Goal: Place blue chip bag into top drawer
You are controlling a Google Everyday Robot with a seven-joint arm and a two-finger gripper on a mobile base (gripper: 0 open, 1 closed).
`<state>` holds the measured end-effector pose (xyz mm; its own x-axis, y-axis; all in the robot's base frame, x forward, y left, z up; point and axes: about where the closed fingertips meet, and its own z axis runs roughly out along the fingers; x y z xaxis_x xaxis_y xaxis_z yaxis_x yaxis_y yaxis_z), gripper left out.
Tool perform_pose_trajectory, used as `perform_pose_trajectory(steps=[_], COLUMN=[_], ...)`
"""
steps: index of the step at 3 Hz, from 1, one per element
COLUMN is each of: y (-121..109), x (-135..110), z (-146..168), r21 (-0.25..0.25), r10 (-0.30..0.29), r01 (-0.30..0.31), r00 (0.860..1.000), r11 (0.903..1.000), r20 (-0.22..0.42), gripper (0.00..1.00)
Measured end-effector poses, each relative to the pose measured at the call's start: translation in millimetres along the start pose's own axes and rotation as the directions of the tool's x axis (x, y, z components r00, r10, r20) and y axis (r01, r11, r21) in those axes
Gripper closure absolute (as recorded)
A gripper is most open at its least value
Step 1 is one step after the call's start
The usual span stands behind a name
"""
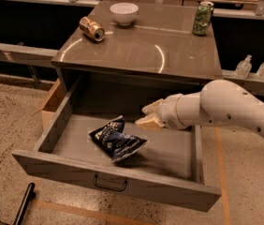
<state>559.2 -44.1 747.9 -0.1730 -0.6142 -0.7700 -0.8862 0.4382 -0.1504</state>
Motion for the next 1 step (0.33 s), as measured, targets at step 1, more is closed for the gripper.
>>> perform_pose_trajectory(steps=[1], y=[0.7], x=[-1.6], z=[-0.2], r21=[0.0], r10=[-0.003], r01=[0.003], r00=[1.0], r11=[1.0], r20=[0.0], gripper=[0.37])
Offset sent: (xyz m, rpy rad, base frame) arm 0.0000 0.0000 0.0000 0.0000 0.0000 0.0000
